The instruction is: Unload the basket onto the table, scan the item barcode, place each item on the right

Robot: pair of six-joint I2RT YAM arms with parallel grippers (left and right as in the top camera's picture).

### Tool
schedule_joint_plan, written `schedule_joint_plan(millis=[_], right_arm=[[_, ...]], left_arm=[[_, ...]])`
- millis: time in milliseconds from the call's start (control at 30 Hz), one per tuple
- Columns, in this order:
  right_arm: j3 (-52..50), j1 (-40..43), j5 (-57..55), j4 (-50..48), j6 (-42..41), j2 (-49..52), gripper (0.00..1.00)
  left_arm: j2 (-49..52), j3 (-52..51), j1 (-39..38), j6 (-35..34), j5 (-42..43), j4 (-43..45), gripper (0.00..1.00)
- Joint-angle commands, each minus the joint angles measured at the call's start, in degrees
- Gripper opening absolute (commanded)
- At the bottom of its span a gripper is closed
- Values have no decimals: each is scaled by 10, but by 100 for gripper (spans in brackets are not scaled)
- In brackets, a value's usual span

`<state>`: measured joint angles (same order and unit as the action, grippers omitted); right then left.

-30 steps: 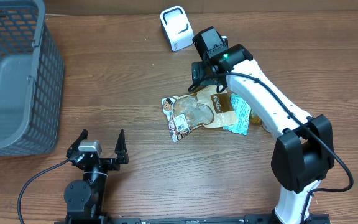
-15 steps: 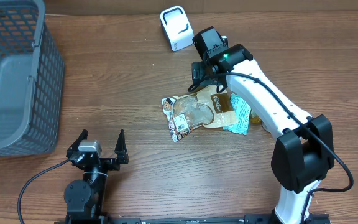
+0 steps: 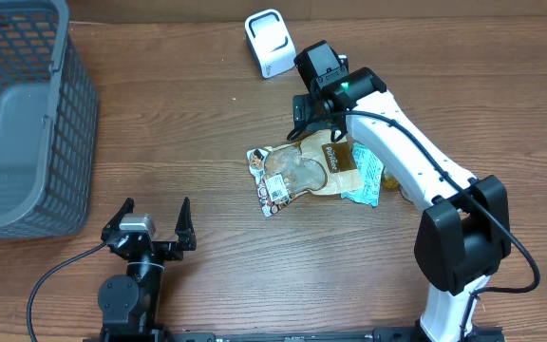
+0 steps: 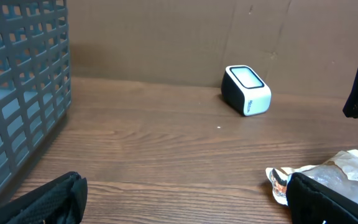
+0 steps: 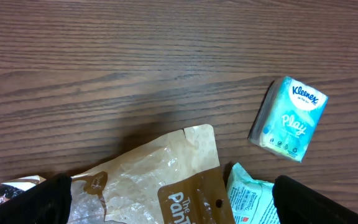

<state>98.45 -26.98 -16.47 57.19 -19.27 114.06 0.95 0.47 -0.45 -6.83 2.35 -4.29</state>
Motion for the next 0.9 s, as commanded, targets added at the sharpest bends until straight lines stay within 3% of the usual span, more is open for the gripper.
schedule_joint_plan(millis=[0,867], right_arm=[[0,4,-4,-1,-3,-19,100],[0,4,-4,-1,-3,-278,100]], left_arm=[[-7,-2,-2,13,-4,-2,99],[-7,-2,-2,13,-6,-2,100]])
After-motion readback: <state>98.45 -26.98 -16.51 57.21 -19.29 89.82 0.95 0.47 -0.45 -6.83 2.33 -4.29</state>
